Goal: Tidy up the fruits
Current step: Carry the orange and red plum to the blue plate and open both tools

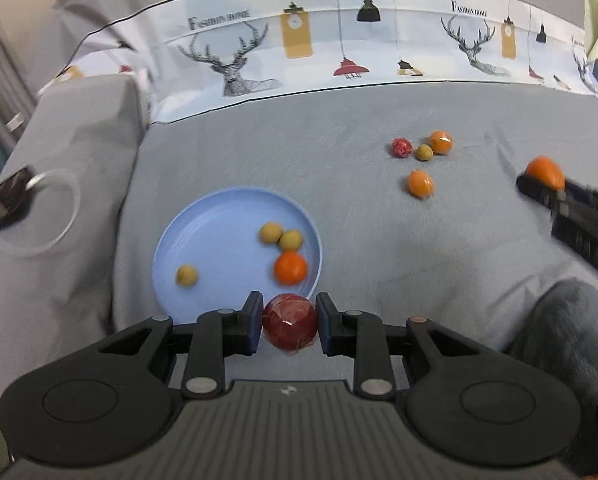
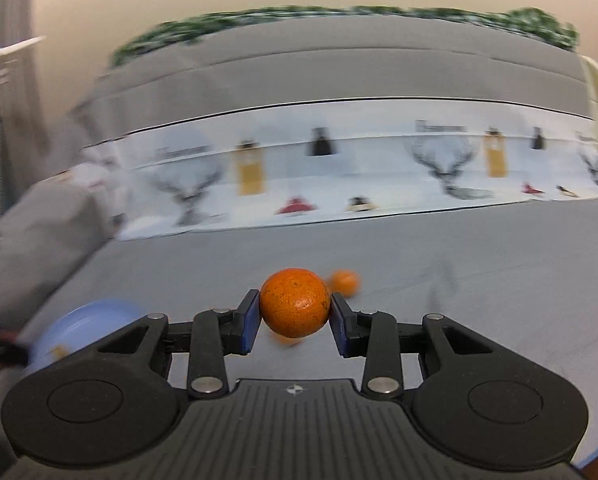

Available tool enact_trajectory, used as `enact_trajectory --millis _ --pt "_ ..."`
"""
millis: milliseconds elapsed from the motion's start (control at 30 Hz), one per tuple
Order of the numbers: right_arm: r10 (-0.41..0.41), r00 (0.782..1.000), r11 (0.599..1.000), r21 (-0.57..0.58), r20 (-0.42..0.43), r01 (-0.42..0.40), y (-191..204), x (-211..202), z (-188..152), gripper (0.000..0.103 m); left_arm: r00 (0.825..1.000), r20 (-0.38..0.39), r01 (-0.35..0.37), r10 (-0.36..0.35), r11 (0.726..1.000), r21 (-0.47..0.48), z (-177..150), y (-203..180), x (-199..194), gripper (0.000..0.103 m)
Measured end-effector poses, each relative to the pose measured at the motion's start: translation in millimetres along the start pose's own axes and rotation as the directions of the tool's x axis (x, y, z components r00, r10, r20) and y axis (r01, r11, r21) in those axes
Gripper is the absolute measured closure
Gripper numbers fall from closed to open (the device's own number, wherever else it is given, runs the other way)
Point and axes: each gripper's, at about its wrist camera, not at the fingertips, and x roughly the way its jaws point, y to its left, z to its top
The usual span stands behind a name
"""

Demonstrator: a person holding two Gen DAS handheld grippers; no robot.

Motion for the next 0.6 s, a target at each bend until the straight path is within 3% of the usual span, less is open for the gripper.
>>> enact_trajectory --millis 300,600 --pt "0.202 0.974 0.969 -0.122 -0.104 -0.214 81 -71 -17 0.065 1.0 0.013 0.006 -0.005 0.997 -0.074 -61 26 -42 0.072" --pt "0.279 0.951 0.908 -0.288 -0.131 -0.306 136 -104 -28 0.065 0.999 0.047 0.012 -0.006 0.992 -0.127 -94 46 -61 0.072"
